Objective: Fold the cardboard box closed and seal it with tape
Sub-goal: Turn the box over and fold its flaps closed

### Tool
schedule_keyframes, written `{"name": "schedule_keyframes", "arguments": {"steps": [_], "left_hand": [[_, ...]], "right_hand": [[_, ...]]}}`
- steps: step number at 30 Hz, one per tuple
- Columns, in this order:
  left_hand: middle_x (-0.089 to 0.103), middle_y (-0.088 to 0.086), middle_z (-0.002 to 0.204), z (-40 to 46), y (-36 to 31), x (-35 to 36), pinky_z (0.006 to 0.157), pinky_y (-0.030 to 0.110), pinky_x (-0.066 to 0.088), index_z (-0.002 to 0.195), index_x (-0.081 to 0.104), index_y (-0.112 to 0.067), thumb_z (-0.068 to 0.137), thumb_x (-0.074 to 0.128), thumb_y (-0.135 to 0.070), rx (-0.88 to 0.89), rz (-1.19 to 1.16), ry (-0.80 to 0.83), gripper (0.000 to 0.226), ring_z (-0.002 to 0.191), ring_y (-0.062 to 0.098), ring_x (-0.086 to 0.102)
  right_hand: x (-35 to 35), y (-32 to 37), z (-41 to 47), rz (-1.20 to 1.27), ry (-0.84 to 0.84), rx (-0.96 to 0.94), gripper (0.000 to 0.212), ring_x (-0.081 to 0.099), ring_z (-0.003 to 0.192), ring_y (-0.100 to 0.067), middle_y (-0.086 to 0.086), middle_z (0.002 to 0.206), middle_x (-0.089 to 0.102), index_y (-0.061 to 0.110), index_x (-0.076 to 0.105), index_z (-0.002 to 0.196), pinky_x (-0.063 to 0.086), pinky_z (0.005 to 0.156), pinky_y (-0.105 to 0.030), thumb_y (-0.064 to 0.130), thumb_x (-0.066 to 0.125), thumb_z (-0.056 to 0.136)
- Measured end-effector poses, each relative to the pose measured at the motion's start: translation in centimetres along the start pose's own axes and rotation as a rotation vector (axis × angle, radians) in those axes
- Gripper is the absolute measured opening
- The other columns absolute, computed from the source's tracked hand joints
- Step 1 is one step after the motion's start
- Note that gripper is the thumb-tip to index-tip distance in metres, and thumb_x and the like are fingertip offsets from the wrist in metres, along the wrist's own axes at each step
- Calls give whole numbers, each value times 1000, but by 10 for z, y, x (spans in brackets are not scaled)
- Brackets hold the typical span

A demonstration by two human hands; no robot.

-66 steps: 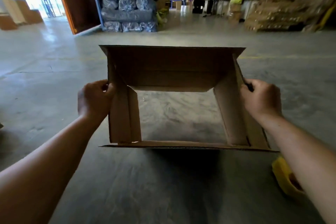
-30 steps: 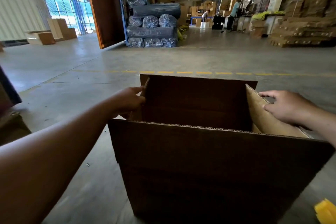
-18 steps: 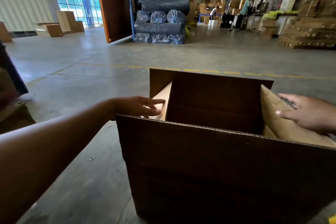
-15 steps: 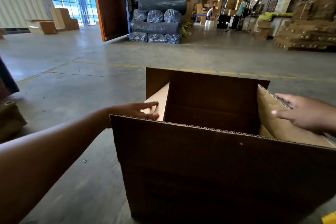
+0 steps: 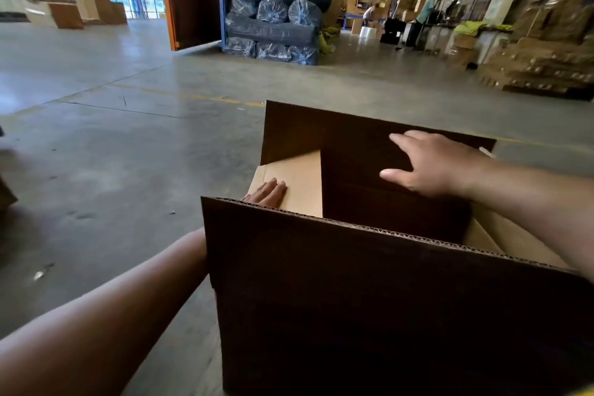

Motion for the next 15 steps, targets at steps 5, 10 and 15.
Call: {"name": "schedule_keyframes", "arguments": {"steps": [5,10,15], "left_hand": [[-23,-3,163,-6,1,16,120,34,-5,156,-14,-27,93,47,-63,66,163,94,95,150,14,-16],[-27,-3,161,-10,4,26,117,32,-9,155,-18,-27,90,41,-72,135,275,130,98,149,13,-21],[-6,-3,166,4,-7,-4,120,41,10,159,-1,-23,76,30,-90,157,276,-4,111,153,17,-2]], "right_hand": [[15,40,57,34,37,17,97,-2,148,-25,-8,161,-6,24,-3,153,11,118,-47,77,35,81],[27,45,71,21,-49,24,98,-8,147,-22,-6,161,-8,23,-9,152,10,118,-48,79,27,80],[36,42,63,53,-95,65,98,-17,146,-20,-4,160,-16,25,-14,151,9,118,-47,79,27,81]]}}
Point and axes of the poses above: each hand's wrist, its own z-axis towards the middle knuckle, its own x-axis out of the palm, y = z × x, the point moved 7 cm from there along z, towards the middle knuckle
